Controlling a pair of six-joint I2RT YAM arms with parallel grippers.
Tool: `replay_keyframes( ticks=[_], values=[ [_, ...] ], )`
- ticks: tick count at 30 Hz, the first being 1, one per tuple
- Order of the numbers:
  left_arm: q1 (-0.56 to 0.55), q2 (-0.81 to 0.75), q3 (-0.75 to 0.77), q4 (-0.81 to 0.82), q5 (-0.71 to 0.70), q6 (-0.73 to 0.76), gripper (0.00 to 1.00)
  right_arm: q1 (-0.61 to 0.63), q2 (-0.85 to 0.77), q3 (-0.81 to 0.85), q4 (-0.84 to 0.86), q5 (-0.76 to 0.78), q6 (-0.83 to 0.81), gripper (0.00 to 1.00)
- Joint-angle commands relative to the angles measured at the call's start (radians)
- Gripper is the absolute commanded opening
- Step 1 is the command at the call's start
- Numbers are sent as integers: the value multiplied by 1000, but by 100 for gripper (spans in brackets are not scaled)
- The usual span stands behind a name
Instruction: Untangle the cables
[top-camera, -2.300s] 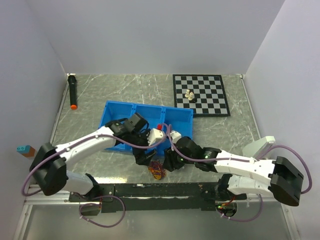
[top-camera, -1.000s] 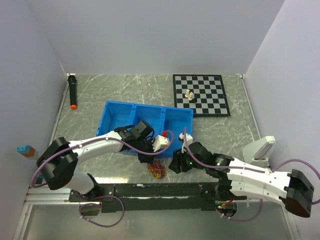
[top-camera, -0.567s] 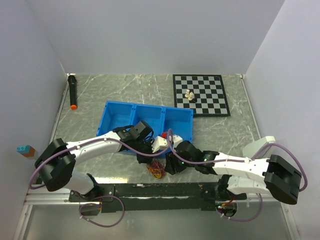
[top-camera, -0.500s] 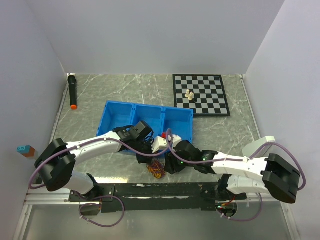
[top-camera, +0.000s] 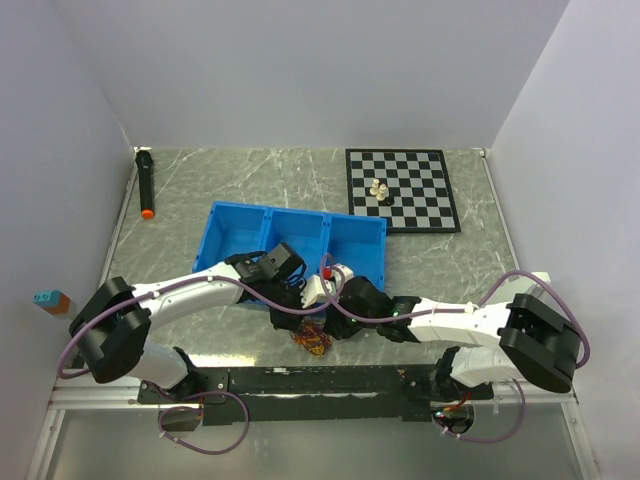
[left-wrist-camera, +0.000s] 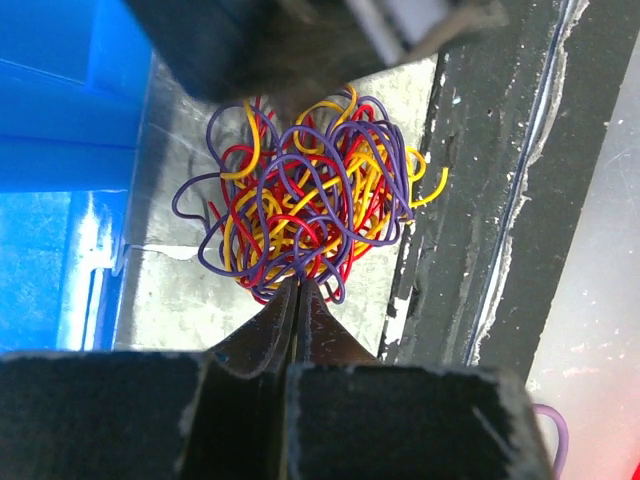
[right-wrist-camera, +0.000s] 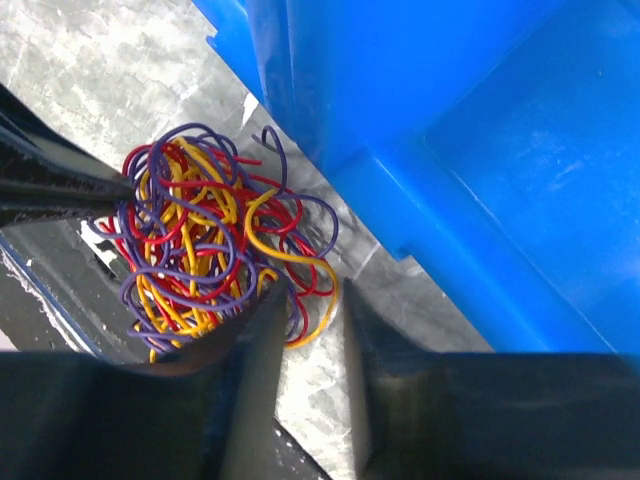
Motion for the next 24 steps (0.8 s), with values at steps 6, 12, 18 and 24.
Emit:
replay_keyframes(
  ticks=[6, 12, 18, 24],
  values=[
    [2, -86, 101, -56, 43, -19, 1, 6, -43, 14, 69, -16, -15, 0],
    [2, -195, 205, -180, 54, -28, 1, 7, -170, -40, -7, 15, 26, 0],
    [2, -281, 240, -321, -27, 71, 1, 23, -321, -80, -144, 72, 60, 0],
    [1, -350, 292, -392, -76, 117, 1, 35, -318, -68, -132, 102, 68, 3]
  ],
)
